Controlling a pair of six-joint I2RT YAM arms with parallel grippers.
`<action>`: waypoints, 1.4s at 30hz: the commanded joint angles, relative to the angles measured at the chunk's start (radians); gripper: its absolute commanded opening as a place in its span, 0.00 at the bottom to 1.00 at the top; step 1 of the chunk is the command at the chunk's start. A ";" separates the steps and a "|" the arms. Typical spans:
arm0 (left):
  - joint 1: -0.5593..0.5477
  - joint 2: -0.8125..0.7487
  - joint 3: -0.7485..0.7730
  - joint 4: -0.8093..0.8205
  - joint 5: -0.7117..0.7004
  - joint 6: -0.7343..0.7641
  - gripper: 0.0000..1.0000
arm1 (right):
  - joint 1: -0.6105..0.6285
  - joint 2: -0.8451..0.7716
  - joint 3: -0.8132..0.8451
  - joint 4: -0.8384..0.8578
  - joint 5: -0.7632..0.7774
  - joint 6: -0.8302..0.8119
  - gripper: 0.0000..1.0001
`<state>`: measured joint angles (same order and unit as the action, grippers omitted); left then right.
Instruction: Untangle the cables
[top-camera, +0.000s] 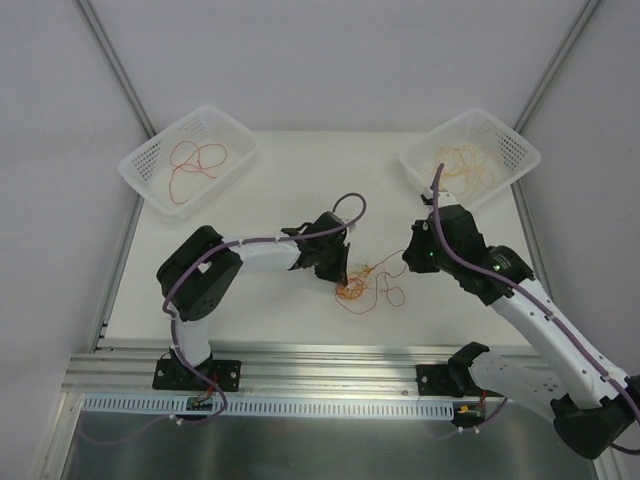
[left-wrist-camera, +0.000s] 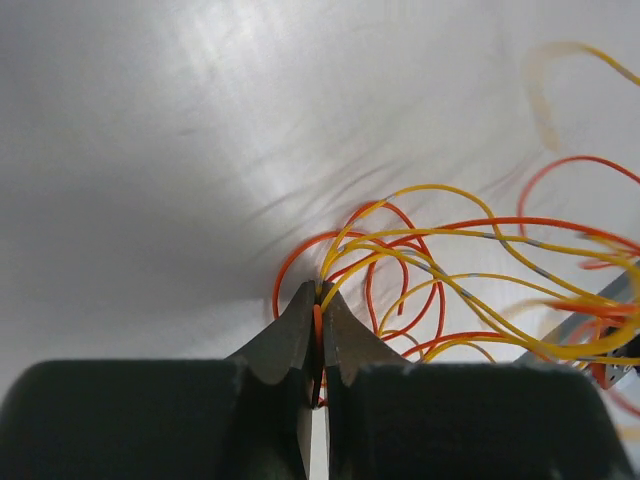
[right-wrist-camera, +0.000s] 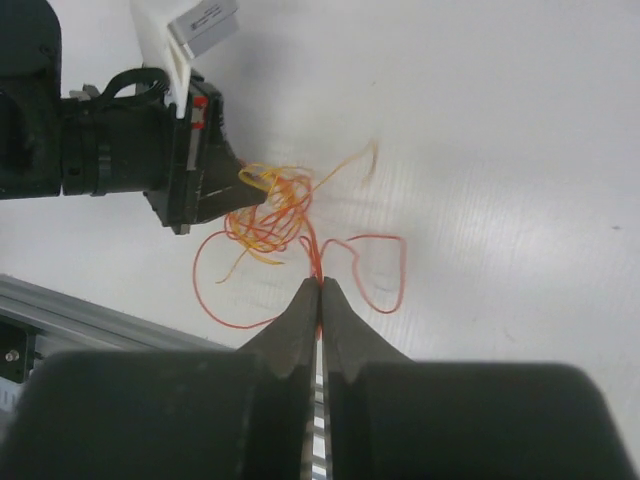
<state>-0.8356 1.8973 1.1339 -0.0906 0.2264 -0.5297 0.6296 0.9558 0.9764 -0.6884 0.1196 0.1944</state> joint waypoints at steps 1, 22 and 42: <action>0.065 -0.105 -0.090 -0.031 -0.059 0.023 0.00 | -0.030 -0.058 0.114 -0.106 0.093 -0.093 0.01; 0.337 -0.437 -0.428 -0.089 -0.202 0.070 0.00 | -0.117 -0.081 0.608 -0.195 0.107 -0.254 0.01; 0.362 -0.680 -0.493 -0.104 -0.203 0.002 0.12 | -0.117 -0.008 0.868 -0.069 0.234 -0.273 0.01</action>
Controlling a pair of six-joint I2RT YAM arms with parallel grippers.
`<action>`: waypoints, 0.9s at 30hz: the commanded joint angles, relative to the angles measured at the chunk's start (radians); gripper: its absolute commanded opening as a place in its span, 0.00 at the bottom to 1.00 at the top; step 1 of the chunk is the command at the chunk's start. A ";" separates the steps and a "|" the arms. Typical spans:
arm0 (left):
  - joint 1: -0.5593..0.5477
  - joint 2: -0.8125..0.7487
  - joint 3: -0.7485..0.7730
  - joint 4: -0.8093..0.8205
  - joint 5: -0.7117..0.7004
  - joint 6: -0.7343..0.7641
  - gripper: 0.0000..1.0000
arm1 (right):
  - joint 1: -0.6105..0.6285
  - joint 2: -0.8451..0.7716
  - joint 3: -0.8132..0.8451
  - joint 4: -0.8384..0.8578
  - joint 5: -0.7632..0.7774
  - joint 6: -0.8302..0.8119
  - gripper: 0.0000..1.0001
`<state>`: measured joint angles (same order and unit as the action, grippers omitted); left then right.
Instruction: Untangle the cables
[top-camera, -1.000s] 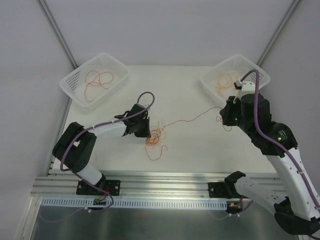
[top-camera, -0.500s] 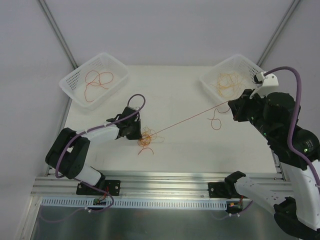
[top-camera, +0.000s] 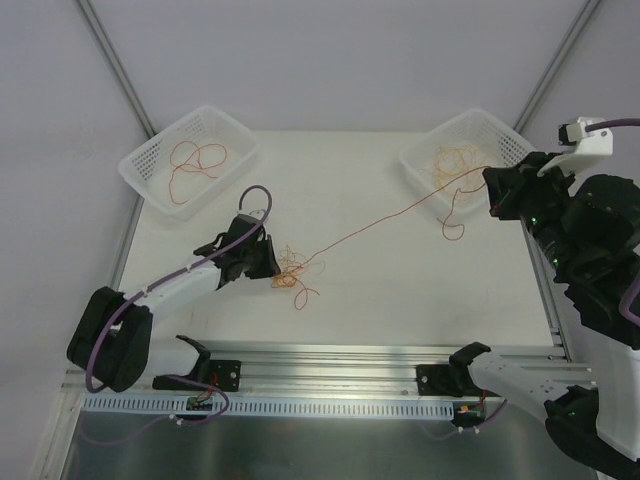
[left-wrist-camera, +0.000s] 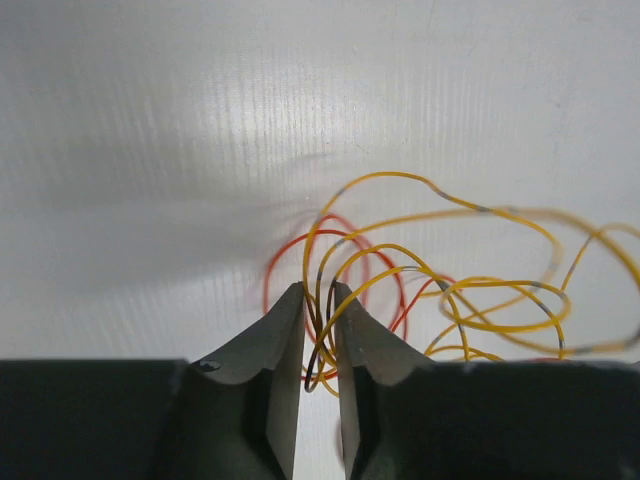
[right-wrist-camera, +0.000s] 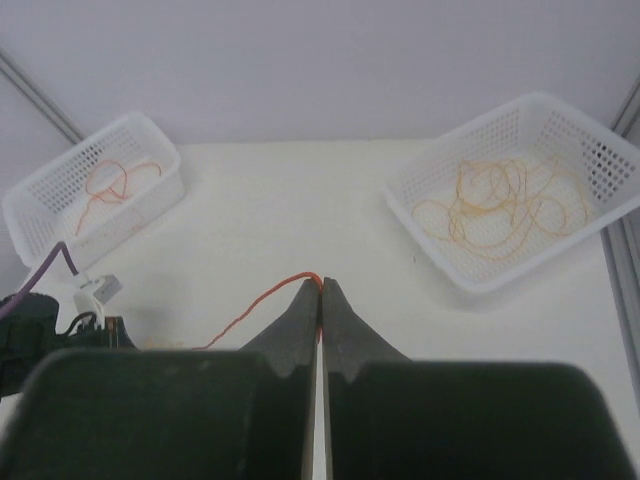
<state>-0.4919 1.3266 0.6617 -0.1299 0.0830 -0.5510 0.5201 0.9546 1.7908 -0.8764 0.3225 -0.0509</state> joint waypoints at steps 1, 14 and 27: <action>0.018 -0.139 -0.017 -0.063 -0.046 0.032 0.20 | -0.009 0.012 0.032 0.113 0.000 -0.021 0.01; 0.012 -0.377 -0.016 -0.011 0.162 0.212 0.84 | 0.012 0.082 -0.334 0.229 -0.531 0.160 0.01; -0.185 -0.164 0.223 0.230 0.414 0.390 0.91 | 0.049 0.070 -0.349 0.238 -0.560 0.141 0.01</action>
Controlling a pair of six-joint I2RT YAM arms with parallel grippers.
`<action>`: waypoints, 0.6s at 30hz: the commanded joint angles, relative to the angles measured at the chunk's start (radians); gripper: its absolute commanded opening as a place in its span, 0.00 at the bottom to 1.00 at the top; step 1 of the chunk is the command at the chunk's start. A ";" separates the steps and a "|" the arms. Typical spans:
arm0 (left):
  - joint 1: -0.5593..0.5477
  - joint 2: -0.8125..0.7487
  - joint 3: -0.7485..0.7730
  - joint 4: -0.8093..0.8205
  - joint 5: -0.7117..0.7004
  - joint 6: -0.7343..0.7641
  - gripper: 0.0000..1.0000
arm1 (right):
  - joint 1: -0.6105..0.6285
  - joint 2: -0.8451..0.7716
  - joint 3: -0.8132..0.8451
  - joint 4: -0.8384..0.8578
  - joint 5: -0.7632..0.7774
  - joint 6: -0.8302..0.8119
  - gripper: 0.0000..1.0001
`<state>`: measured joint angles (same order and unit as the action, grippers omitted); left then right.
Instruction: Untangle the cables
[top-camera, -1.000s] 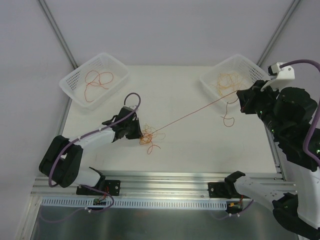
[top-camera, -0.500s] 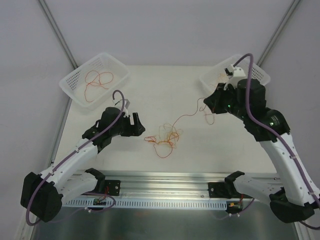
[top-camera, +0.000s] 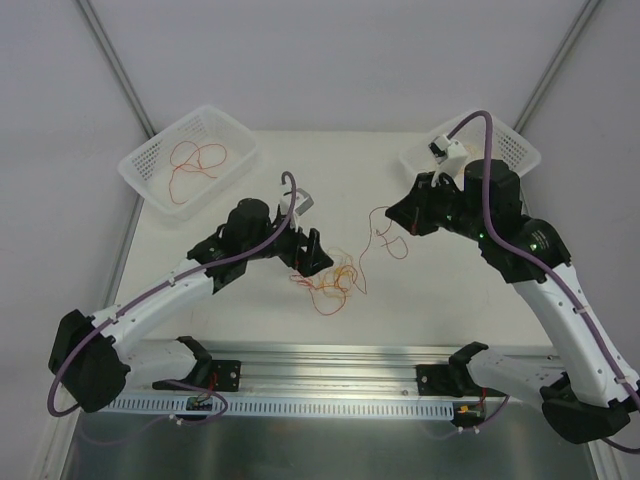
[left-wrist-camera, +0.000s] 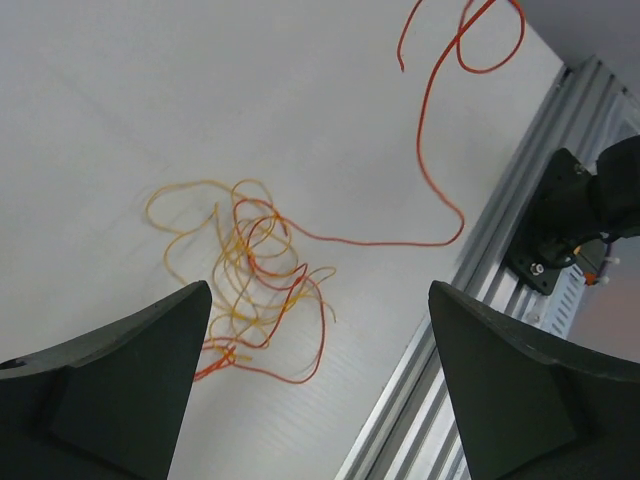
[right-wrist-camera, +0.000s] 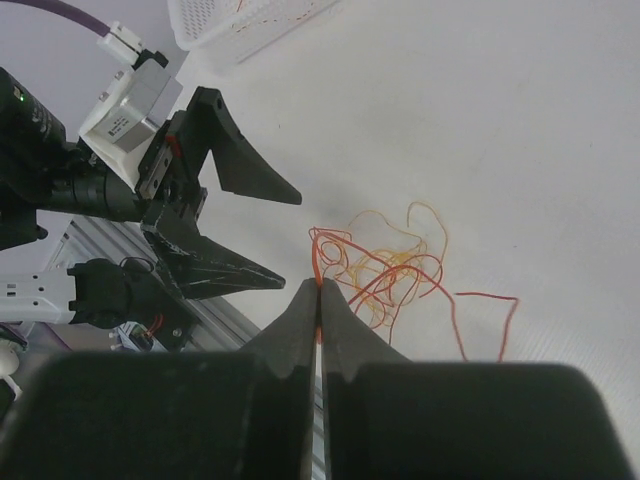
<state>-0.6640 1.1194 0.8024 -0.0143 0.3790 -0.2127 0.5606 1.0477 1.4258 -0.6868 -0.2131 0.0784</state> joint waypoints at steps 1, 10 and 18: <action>-0.025 0.059 0.096 0.132 0.135 0.047 0.91 | 0.010 -0.025 0.015 0.047 -0.022 0.012 0.01; -0.095 0.190 0.158 0.235 0.235 -0.026 0.87 | 0.019 -0.040 -0.010 0.049 0.003 0.021 0.01; -0.137 0.298 0.172 0.246 0.242 -0.082 0.57 | 0.021 -0.043 -0.014 0.053 0.008 0.021 0.01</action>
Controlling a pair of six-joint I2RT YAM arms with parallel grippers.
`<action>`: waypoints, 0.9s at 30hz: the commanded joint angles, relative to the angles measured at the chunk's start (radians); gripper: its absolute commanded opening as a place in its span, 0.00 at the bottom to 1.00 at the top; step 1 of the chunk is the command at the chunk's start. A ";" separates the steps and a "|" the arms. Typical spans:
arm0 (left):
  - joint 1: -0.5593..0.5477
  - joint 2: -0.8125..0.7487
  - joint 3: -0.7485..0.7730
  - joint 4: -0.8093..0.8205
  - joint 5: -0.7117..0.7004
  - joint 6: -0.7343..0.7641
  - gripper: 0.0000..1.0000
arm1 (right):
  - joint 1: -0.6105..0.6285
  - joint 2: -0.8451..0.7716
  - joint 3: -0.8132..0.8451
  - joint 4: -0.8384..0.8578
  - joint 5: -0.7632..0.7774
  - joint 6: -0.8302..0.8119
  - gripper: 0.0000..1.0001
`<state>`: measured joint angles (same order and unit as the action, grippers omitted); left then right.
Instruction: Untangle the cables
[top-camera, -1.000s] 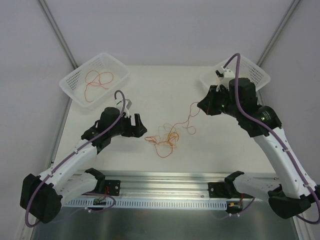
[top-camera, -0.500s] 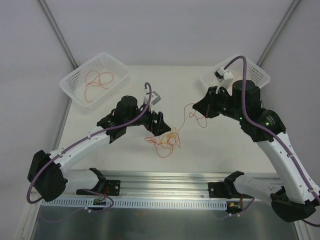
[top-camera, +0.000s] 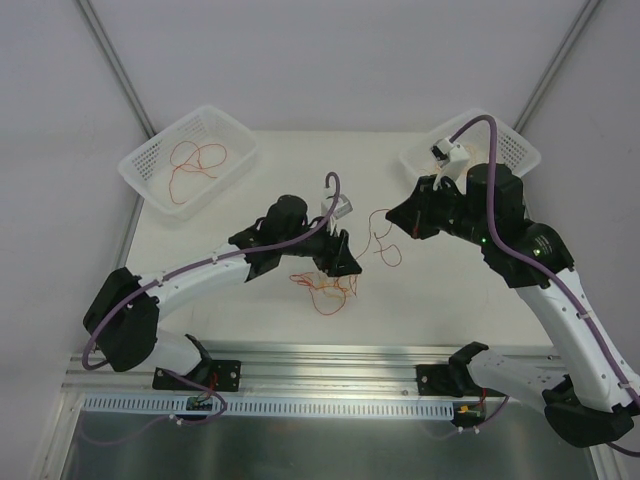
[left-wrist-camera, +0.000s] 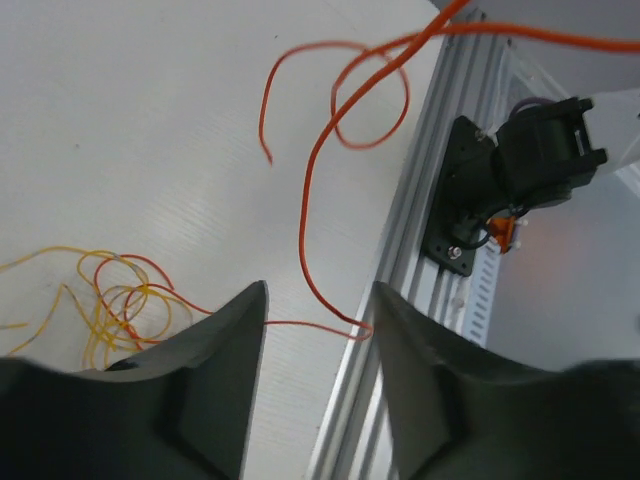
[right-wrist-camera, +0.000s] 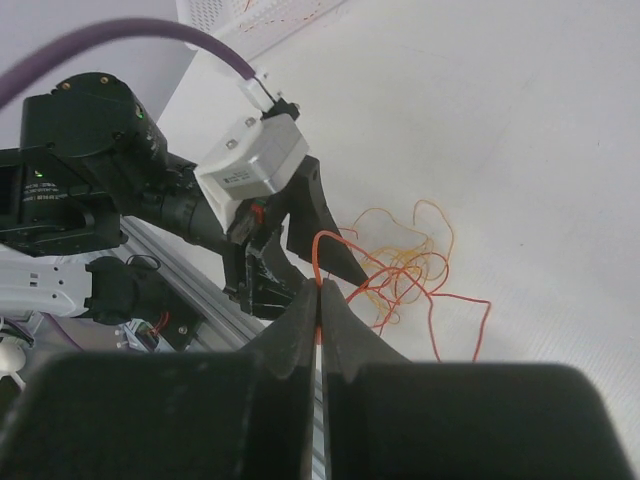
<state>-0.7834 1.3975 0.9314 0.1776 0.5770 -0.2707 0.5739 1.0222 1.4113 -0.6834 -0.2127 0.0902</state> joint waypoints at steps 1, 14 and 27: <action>-0.019 0.026 0.044 0.053 0.049 -0.034 0.41 | 0.006 -0.016 -0.005 0.050 0.007 0.009 0.01; -0.016 -0.041 0.148 -0.021 -0.020 -0.068 0.00 | 0.007 -0.034 -0.132 0.042 0.068 0.046 0.26; 0.095 -0.178 0.426 -0.276 -0.305 -0.078 0.00 | 0.006 -0.137 -0.446 0.149 0.207 0.131 0.70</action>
<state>-0.7105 1.2522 1.2785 -0.0235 0.3851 -0.3511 0.5751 0.9546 0.9890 -0.6315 -0.0586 0.1860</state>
